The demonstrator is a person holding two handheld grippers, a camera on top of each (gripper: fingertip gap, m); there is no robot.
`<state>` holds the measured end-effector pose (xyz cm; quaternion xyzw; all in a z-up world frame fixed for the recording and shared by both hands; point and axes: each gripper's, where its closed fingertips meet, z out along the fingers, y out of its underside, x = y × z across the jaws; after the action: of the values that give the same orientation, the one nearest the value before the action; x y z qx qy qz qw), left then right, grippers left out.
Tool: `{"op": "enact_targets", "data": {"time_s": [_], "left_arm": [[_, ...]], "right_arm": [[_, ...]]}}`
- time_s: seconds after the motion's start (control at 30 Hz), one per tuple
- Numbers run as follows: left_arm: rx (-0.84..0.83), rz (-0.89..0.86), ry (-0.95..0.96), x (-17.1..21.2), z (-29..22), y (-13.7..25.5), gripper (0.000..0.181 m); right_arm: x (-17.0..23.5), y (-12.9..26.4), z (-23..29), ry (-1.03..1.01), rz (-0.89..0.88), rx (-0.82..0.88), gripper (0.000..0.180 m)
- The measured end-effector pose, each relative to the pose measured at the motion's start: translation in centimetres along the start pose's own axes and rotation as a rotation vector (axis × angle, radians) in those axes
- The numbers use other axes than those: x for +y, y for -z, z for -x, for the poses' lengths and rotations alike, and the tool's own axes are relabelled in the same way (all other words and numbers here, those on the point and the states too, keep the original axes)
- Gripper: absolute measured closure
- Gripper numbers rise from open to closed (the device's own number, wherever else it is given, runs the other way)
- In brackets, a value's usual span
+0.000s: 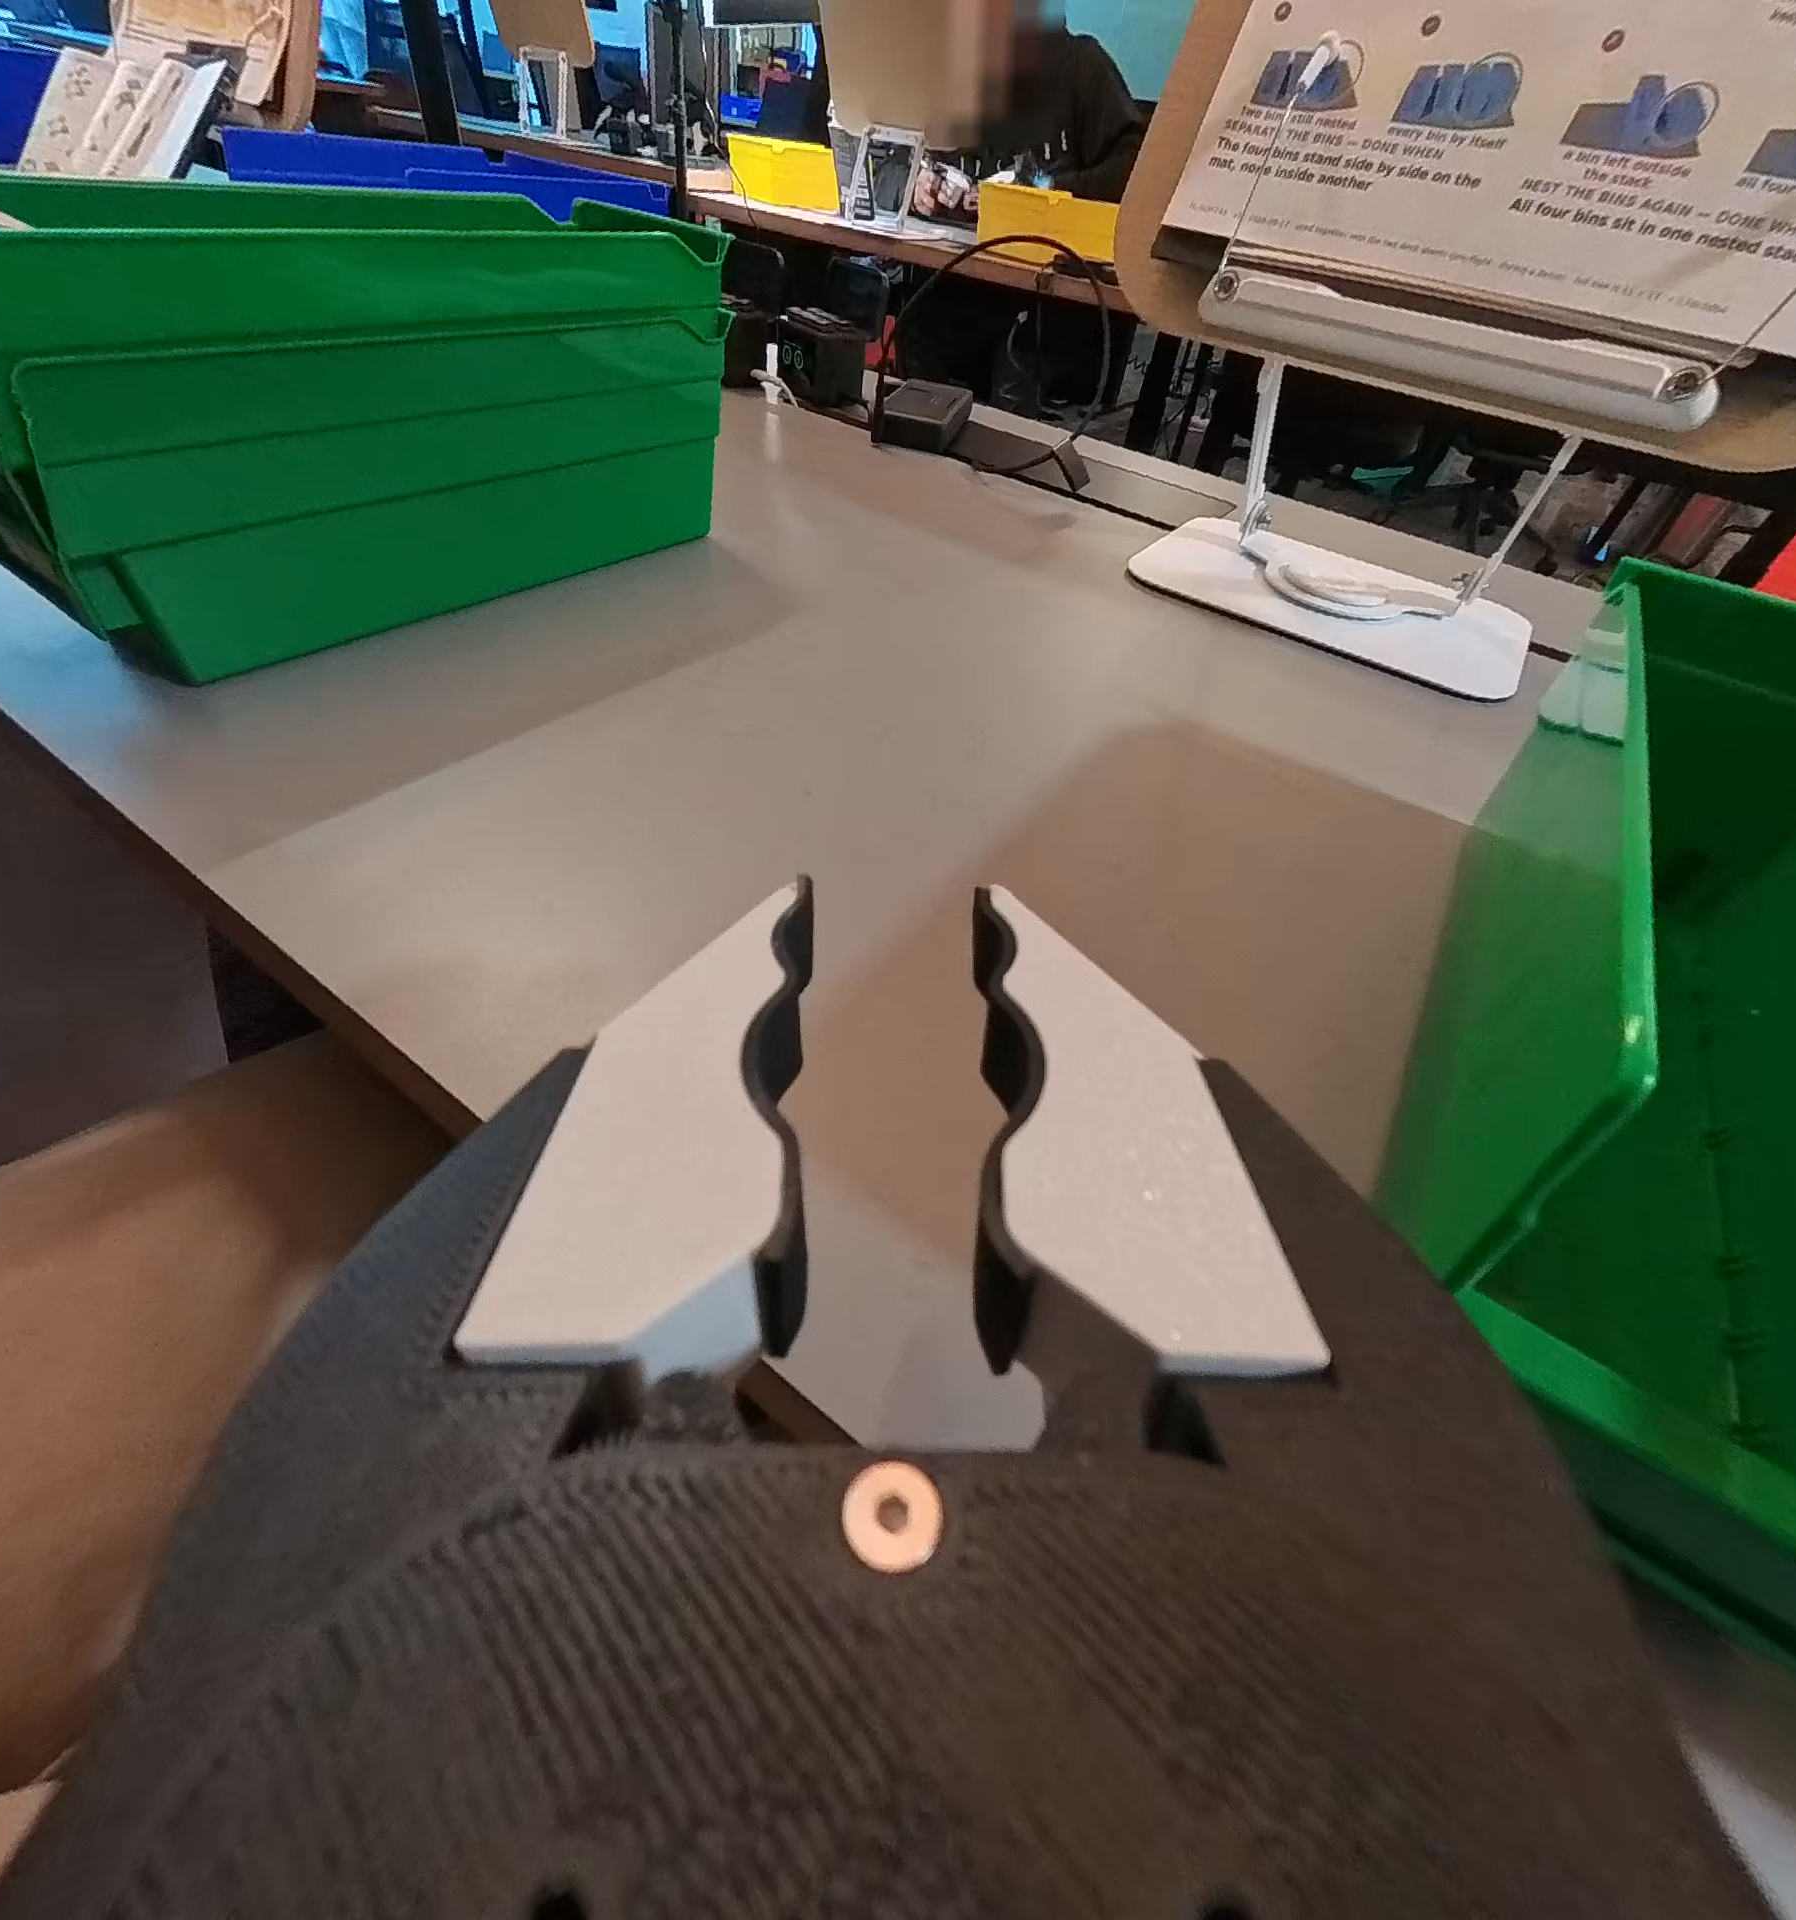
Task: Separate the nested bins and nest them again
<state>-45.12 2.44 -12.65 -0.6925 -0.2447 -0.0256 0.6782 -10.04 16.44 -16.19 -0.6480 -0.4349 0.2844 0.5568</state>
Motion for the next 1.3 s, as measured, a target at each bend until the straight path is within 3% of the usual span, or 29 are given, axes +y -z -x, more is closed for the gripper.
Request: {"op": "enact_targets", "data": {"time_s": [0.3,0.5,1.3], "left_arm": [[-0.042,-0.007,-0.114,-0.6,0.0,0.3,0.180],[-0.104,-0.001,-0.179,-0.8,0.3,0.3,0.181],[-0.077,-0.204,-0.096,-4.4,0.3,2.1,0.181]], "right_arm": [[0.1,-0.1,0.1,0.003,0.007,-0.006,0.150],[0.3,-0.2,0.3,0.007,0.013,-0.010,0.150],[0.4,-0.3,0.6,0.013,0.021,-0.021,0.150]]}}
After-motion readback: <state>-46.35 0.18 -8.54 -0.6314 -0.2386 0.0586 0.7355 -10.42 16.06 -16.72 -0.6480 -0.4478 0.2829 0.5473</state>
